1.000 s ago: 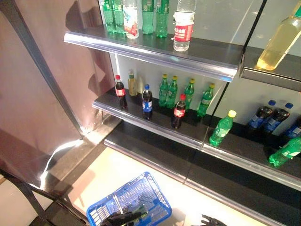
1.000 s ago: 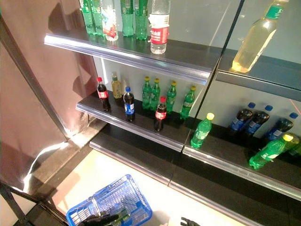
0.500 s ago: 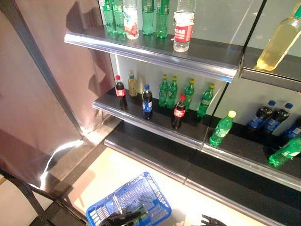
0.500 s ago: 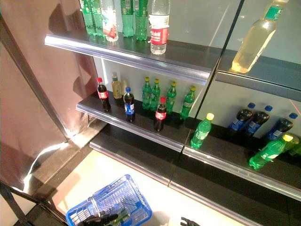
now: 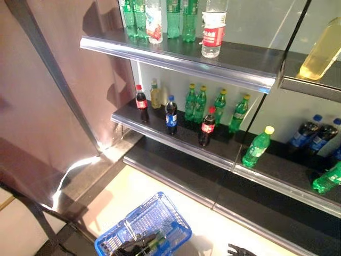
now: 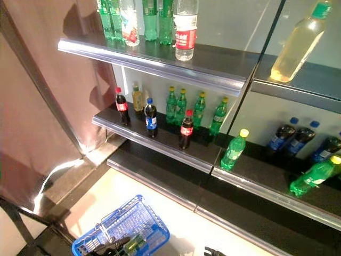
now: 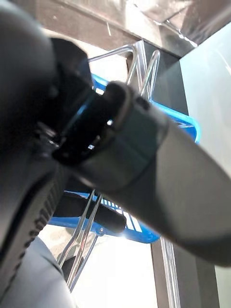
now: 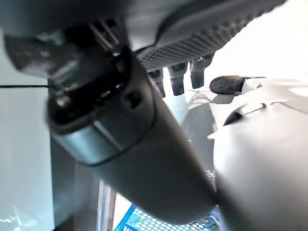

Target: Pick up the drink and place into the basket.

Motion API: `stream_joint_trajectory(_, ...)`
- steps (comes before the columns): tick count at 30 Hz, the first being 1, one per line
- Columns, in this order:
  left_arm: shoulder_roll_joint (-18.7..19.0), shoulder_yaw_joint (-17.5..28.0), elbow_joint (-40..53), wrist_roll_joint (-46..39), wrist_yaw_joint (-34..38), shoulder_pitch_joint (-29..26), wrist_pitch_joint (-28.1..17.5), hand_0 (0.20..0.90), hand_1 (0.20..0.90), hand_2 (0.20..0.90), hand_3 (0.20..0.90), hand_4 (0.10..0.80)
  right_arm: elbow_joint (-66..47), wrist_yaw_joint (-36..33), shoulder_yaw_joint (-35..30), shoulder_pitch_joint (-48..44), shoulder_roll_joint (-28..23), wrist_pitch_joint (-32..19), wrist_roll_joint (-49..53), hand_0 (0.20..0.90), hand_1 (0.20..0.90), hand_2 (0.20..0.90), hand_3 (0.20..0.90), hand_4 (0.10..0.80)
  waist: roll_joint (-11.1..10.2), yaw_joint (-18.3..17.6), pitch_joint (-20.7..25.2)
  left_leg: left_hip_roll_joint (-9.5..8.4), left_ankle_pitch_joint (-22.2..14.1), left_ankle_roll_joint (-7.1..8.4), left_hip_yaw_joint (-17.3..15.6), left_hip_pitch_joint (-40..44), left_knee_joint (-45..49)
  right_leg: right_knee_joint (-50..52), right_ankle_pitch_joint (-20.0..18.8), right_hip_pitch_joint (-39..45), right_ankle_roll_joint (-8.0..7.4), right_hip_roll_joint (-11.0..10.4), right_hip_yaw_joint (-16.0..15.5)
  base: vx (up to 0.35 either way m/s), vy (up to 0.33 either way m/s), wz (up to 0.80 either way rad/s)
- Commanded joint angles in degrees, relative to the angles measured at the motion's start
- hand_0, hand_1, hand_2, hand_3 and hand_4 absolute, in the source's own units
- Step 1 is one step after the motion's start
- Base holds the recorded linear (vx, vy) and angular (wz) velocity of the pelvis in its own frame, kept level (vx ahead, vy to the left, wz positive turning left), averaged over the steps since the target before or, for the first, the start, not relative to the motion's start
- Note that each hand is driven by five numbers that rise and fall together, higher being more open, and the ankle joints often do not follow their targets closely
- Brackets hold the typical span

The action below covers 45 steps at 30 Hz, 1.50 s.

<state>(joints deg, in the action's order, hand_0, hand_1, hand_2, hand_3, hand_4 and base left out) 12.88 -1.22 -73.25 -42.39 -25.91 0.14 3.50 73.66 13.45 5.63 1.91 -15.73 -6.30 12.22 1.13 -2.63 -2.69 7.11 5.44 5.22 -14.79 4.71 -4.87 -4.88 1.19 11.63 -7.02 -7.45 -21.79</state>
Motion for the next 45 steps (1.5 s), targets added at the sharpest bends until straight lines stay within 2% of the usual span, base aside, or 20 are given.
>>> stream_joint_trajectory(1,2.4,2.2,2.7,-3.5,-6.3,-2.8,-0.4,0.3,0.3,0.3,0.2,0.1,0.7,1.3,0.6,-4.9,-1.1,-0.4,-1.3,0.9,0.9,0.9,0.9,0.8,-0.8,2.8,-3.5,-1.19,-1.4,0.99,-3.8,1.1,0.2,5.6,1.8,-3.3,1.97,2.5,-0.7,-0.043,-0.029,0.18)
stream_joint_trajectory(2,2.2,1.9,3.1,-3.4,-6.4,-2.9,-0.3,0.3,0.3,0.3,0.2,0.1,0.6,0.8,0.5,-5.0,-1.3,-0.4,-1.6,0.9,0.9,0.9,0.9,0.8,-0.5,2.3,-4.1,0.02,-0.3,1.58,-6.7,0.5,0.4,6.0,2.0,-3.2,2.04,2.2,-1.8,-0.029,-0.005,0.22)
stream_joint_trajectory(3,2.2,1.8,3.2,-3.2,-6.5,-2.9,-0.2,0.3,0.3,0.3,0.2,0.1,0.6,0.7,0.4,-5.1,-1.3,-0.3,-1.5,0.9,0.9,0.9,0.9,0.8,-0.4,2.2,-4.2,0.39,0.0,1.74,-7.5,0.4,0.4,6.2,2.0,-3.3,2.09,2.0,-2.2,-0.126,0.039,0.57)
stream_joint_trajectory(4,1.9,1.2,3.9,-2.5,-6.7,-3.2,0.1,0.3,0.3,0.3,0.2,0.1,0.7,0.1,0.1,-5.3,-1.7,-0.1,-1.1,0.9,0.9,0.9,0.9,0.8,-0.3,1.6,-4.8,2.22,1.7,2.31,-11.4,0.3,0.6,6.6,1.8,-3.3,2.19,1.3,-4.1,-0.127,0.062,0.81)
stream_joint_trajectory(6,1.5,0.8,4.9,-2.0,-6.6,-3.6,0.6,0.3,0.3,0.3,0.2,0.1,1.2,0.2,-0.3,-5.5,-2.3,-0.4,-1.2,0.9,0.9,0.9,0.9,0.8,-0.2,0.8,-5.3,4.54,4.0,3.11,-16.1,1.0,0.7,6.8,1.7,-2.6,2.22,0.4,-6.6,-0.122,0.072,0.92)
stream_joint_trajectory(9,1.4,0.8,5.5,-1.7,-6.4,-3.8,0.9,0.3,0.3,0.3,0.2,0.1,1.2,0.2,-0.3,-5.7,-2.8,-0.7,-1.0,0.9,0.9,0.9,0.9,0.8,-0.7,0.7,-5.1,5.38,3.3,2.41,-19.5,2.3,1.6,7.2,1.6,-2.2,2.27,-0.7,-9.2,-0.082,0.114,0.5)
stream_joint_trajectory(12,1.7,0.7,5.0,-1.6,-7.4,-4.1,0.9,0.3,0.3,0.3,0.2,0.1,1.2,-0.2,-0.4,-5.6,-2.9,-1.3,-1.1,0.9,0.9,0.9,0.9,0.8,-1.5,1.0,-4.5,5.62,1.4,1.73,-20.1,2.5,5.7,7.8,1.8,-2.1,2.45,-1.6,-10.4,0.0,0.164,0.48)
stream_joint_trajectory(14,1.6,0.6,5.0,-1.8,-7.9,-4.2,0.9,0.3,0.3,0.3,0.2,0.1,1.0,-0.6,-0.8,-5.6,-2.9,-1.3,-1.0,0.9,0.9,0.9,0.9,0.8,-1.7,1.1,-4.2,5.25,-0.5,1.09,-19.8,2.6,6.2,8.7,1.8,-2.3,2.2,-2.3,-10.9,0.025,0.236,0.87)
stream_joint_trajectory(15,1.5,0.4,5.1,-1.4,-8.1,-4.2,0.9,0.3,0.3,0.3,0.2,0.1,1.1,-1.0,-1.2,-5.5,-2.9,-1.5,-0.7,0.9,0.9,0.9,0.9,0.8,-1.7,1.2,-3.9,4.41,-0.6,1.11,-18.7,2.8,4.8,9.1,1.6,-2.5,1.78,-2.4,-10.3,0.045,0.324,0.63)
stream_joint_trajectory(21,2.1,-0.2,3.5,-2.2,-8.3,-4.5,-0.1,0.3,0.3,0.3,0.2,0.1,1.3,0.2,-1.9,-4.3,-2.2,-2.7,-0.7,0.9,0.9,0.9,0.9,0.8,-1.7,1.4,-2.9,1.7,-1.2,0.52,-17.7,4.3,0.3,9.6,0.5,-3.2,-0.41,-3.4,-11.0,0.062,0.267,0.49)
stream_joint_trajectory(27,2.3,0.0,1.8,-0.8,-9.3,-4.0,-1.6,0.3,0.3,0.3,0.2,0.1,1.0,-0.3,-1.9,-4.5,-1.5,-2.5,1.1,0.9,0.9,0.9,0.9,0.8,-2.8,2.9,-2.4,-1.02,-2.9,-0.95,-15.6,3.8,-0.1,8.8,-1.4,-3.9,-1.96,-4.1,-11.6,0.031,0.195,0.2)
stream_joint_trajectory(29,2.5,0.1,1.4,-0.1,-9.5,-4.0,-1.6,0.3,0.3,0.3,0.2,0.1,1.0,-0.6,-2.1,-4.6,-1.4,-2.4,1.9,0.9,0.9,0.9,0.9,0.8,-3.0,3.0,-2.5,-1.68,-3.4,-1.5,-15.3,3.6,-0.1,9.8,-2.2,-4.5,-2.41,-4.9,-11.2,0.024,0.217,0.0)
stream_joint_trajectory(32,2.6,-0.3,1.3,0.1,-9.1,-4.1,-1.4,0.3,0.3,0.3,0.2,0.1,1.0,-0.9,-2.5,-4.3,-1.1,-1.8,2.1,0.9,0.9,0.9,0.9,0.8,-3.3,2.2,-2.7,-3.23,-4.1,-2.58,-14.5,3.4,-0.1,15.1,-5.9,-7.3,-3.96,-8.0,-8.6,0.034,0.237,0.03)
stream_joint_trajectory(35,3.2,-0.7,1.6,-0.1,-8.9,-4.5,-1.2,0.3,0.3,0.3,0.2,0.1,1.3,-0.8,-2.9,-3.3,-0.9,-2.3,1.5,0.9,0.9,0.9,0.9,0.8,-2.6,0.9,-3.5,-3.85,-4.9,-3.44,-13.6,3.5,-0.1,23.5,-9.8,-12.0,-5.49,-11.4,-5.5,0.016,0.171,0.03)
stream_joint_trajectory(36,3.2,-0.7,1.6,-0.1,-8.9,-4.5,-1.2,0.3,0.3,0.3,0.2,0.1,1.3,-0.8,-2.9,-3.3,-0.9,-2.4,1.5,0.9,0.9,0.9,0.9,0.8,-2.7,1.0,-3.4,-4.07,-5.0,-3.57,-13.7,3.4,-0.1,24.1,-9.7,-12.4,-5.68,-11.7,-5.3,-0.01,0.113,0.02)
stream_joint_trajectory(38,3.9,-1.2,2.3,-0.9,-8.2,-4.8,-0.9,0.3,0.3,0.3,0.2,0.1,2.0,-0.5,-3.2,-2.9,-0.7,-3.6,1.6,0.9,0.9,0.9,0.9,0.8,-2.5,-0.4,-4.2,-4.08,-5.5,-3.65,-13.1,3.6,-0.1,25.3,-10.5,-15.8,-6.23,-10.8,-3.0,-0.001,0.004,0.05)
stream_joint_trajectory(39,4.6,-1.2,2.5,-0.8,-8.4,-5.3,-0.5,0.3,0.3,0.3,0.2,0.1,2.2,-0.4,-3.4,-2.8,-0.5,-4.3,1.9,0.9,0.9,0.9,0.9,0.8,-2.7,-1.0,-4.6,-4.07,-5.7,-3.29,-13.4,4.0,-0.1,21.9,-10.1,-16.3,-6.13,-9.5,-3.9,0.041,-0.093,0.04)
stream_joint_trajectory(42,5.0,-1.2,2.2,-0.3,-8.2,-5.9,-0.4,0.3,0.3,0.3,0.2,0.1,2.0,-0.5,-3.5,-2.7,-0.2,-4.4,2.6,0.9,0.9,0.9,0.9,0.8,-3.5,-1.3,-4.9,-4.37,-6.4,-2.77,-14.0,4.9,-0.1,14.0,-12.3,-16.4,-6.37,-8.3,-5.9,0.058,-0.111,0.09)
stream_joint_trajectory(44,5.3,-1.5,1.8,0.2,-8.3,-6.0,-0.6,0.3,0.3,0.3,0.2,0.1,1.5,-0.4,-3.6,-2.8,-0.2,-4.2,3.8,0.9,0.9,0.9,0.9,0.8,-4.0,-1.9,-5.1,-4.98,-7.5,-2.98,-13.7,5.5,-0.1,10.2,-14.3,-17.9,-6.49,-6.7,-5.2,0.102,-0.151,0.24)
stream_joint_trajectory(45,5.3,-1.6,1.6,0.5,-8.3,-6.0,-0.7,0.3,0.3,0.3,0.2,0.1,1.3,-0.5,-3.5,-3.0,-0.1,-3.9,4.2,0.9,0.9,0.9,0.9,0.8,-4.2,-2.0,-5.1,-5.22,-8.0,-3.26,-13.4,5.7,-0.1,9.9,-15.2,-18.6,-6.51,-6.6,-4.6,0.121,-0.158,0.34)
